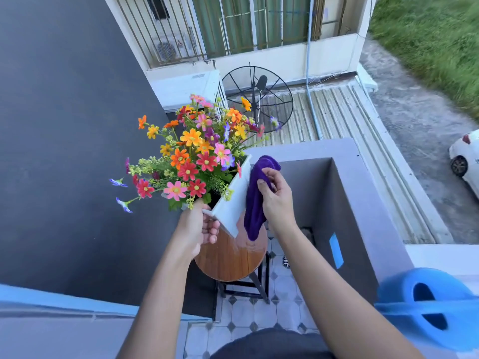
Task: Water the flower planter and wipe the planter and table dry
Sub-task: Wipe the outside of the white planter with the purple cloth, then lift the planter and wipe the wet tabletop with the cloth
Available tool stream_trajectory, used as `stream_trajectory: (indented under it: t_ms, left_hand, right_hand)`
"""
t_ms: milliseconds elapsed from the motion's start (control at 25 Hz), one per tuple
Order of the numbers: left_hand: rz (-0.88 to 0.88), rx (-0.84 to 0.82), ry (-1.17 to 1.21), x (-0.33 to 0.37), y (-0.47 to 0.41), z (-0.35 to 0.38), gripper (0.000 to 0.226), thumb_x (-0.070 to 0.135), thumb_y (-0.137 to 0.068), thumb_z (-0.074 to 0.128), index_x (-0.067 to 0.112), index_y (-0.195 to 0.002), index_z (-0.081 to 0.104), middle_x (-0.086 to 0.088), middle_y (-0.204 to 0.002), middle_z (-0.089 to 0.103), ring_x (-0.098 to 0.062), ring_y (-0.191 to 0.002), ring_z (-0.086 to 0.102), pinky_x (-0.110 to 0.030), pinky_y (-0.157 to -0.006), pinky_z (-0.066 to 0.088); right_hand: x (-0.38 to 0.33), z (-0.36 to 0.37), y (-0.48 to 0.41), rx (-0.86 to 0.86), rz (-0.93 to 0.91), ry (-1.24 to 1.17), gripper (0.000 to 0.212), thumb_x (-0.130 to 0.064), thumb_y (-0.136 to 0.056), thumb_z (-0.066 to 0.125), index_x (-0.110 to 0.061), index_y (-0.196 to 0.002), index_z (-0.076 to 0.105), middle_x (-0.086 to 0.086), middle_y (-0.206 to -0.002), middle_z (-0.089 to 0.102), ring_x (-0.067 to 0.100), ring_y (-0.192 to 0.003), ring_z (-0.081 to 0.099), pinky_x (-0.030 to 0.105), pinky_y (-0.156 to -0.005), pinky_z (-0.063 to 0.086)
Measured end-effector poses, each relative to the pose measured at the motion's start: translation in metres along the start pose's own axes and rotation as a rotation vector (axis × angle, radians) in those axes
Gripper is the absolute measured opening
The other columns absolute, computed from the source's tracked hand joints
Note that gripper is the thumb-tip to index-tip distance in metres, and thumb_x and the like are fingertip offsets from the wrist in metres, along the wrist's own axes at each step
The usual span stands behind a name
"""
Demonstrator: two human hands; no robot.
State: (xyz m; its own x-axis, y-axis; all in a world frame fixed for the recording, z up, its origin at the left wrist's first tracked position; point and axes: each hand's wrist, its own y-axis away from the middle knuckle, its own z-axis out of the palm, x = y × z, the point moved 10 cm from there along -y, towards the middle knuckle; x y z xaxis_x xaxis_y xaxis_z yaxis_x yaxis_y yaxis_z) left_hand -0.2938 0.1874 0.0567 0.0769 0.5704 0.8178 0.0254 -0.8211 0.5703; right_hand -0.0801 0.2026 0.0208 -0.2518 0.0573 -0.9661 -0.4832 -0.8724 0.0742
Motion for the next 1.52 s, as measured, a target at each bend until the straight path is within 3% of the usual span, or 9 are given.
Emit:
stream_trajectory:
  t_ms: [160, 480, 600, 760, 960, 1080, 1160, 1320, 1520]
  left_hand:
    - [0.016, 0.017, 0.064, 0.004, -0.014, -0.008, 0.035, 0.018, -0.092, 0.037, 0.01, -0.059, 0.041, -0.013, -0.057, 0.048, -0.019, -0.045, 0.039, -0.021, -0.037, 0.035]
    - [0.027, 0.014, 0.079, 0.024, -0.081, -0.018, 0.037, 0.019, -0.096, 0.033, 0.009, -0.062, 0.044, -0.014, -0.056, 0.049, -0.02, -0.046, 0.042, -0.024, -0.039, 0.042]
    - [0.023, -0.017, 0.044, 0.031, -0.126, -0.013, 0.035, 0.02, -0.097, 0.031, 0.005, -0.072, 0.051, -0.01, -0.052, 0.051, -0.02, -0.048, 0.042, -0.024, -0.039, 0.042]
    - [0.035, -0.044, 0.034, 0.034, -0.177, -0.01, 0.039, 0.022, -0.1, 0.028, 0.005, -0.076, 0.053, -0.008, -0.051, 0.052, -0.019, -0.049, 0.044, -0.026, -0.04, 0.044]
    - [-0.014, -0.027, 0.039, 0.038, -0.233, -0.015, 0.04, 0.022, -0.1, 0.027, 0.004, -0.075, 0.053, -0.008, -0.052, 0.052, -0.02, -0.05, 0.044, -0.027, -0.041, 0.044]
    - [-0.024, -0.017, 0.024, 0.042, -0.256, -0.022, 0.038, 0.021, -0.101, 0.029, 0.008, -0.073, 0.051, -0.008, -0.054, 0.053, -0.02, -0.051, 0.046, -0.029, -0.044, 0.046]
    - [-0.023, -0.014, 0.018, 0.045, -0.266, -0.026, 0.037, 0.021, -0.103, 0.028, 0.01, -0.073, 0.047, -0.007, -0.054, 0.053, -0.019, -0.051, 0.048, -0.029, -0.043, 0.047]
    - [-0.023, -0.023, 0.019, 0.049, -0.281, -0.028, 0.035, 0.022, -0.104, 0.028, 0.011, -0.075, 0.045, -0.011, -0.06, 0.049, -0.019, -0.051, 0.045, -0.029, -0.043, 0.048]
    - [-0.06, -0.06, 0.007, 0.039, -0.291, -0.031, 0.036, 0.026, -0.104, 0.029, 0.01, -0.076, 0.046, -0.01, -0.058, 0.05, -0.017, -0.049, 0.046, -0.031, -0.043, 0.049]
  right_hand:
    - [0.036, 0.005, 0.01, -0.03, 0.101, -0.01, 0.023, -0.005, -0.102, 0.056, -0.025, -0.11, 0.065, -0.003, -0.107, 0.068, 0.015, -0.094, 0.063, 0.014, -0.069, 0.051]
    - [0.128, 0.027, -0.003, 0.003, 0.278, 0.036, 0.026, -0.008, -0.1, 0.06, -0.033, -0.103, 0.066, -0.009, -0.106, 0.069, 0.013, -0.099, 0.065, 0.026, -0.084, 0.052]
    - [0.172, 0.034, -0.015, 0.033, 0.345, 0.066, 0.027, -0.007, -0.098, 0.063, -0.033, -0.102, 0.068, -0.007, -0.108, 0.071, 0.014, -0.104, 0.066, 0.029, -0.09, 0.054]
    - [0.21, 0.05, -0.031, 0.053, 0.373, 0.146, 0.031, -0.004, -0.094, 0.066, -0.034, -0.098, 0.069, -0.008, -0.106, 0.072, 0.012, -0.098, 0.066, 0.026, -0.087, 0.052]
    - [0.246, 0.081, -0.054, 0.063, 0.374, 0.256, 0.023, -0.004, -0.091, 0.069, -0.022, -0.106, 0.072, -0.006, -0.108, 0.073, 0.013, -0.097, 0.066, 0.021, -0.088, 0.051]
    - [0.256, 0.121, -0.068, -0.008, 0.274, 0.438, 0.025, -0.003, -0.088, 0.069, -0.014, -0.11, 0.074, -0.002, -0.108, 0.073, 0.012, -0.093, 0.063, 0.018, -0.087, 0.047]
    - [0.27, 0.156, -0.072, -0.157, 0.173, 0.667, 0.029, -0.005, -0.088, 0.067, -0.014, -0.114, 0.074, 0.005, -0.112, 0.07, 0.022, -0.102, 0.061, 0.028, -0.09, 0.046]
    - [0.33, 0.193, -0.053, -0.489, 0.066, 1.292, 0.035, -0.025, -0.09, 0.063, -0.031, -0.124, 0.065, 0.011, -0.12, 0.053, 0.036, -0.109, 0.047, 0.048, -0.086, 0.043]
    - [0.342, 0.191, -0.046, -0.49, 0.005, 1.314, 0.041, -0.021, -0.089, 0.067, -0.031, -0.127, 0.059, 0.011, -0.121, 0.054, 0.037, -0.102, 0.053, 0.044, -0.075, 0.049]
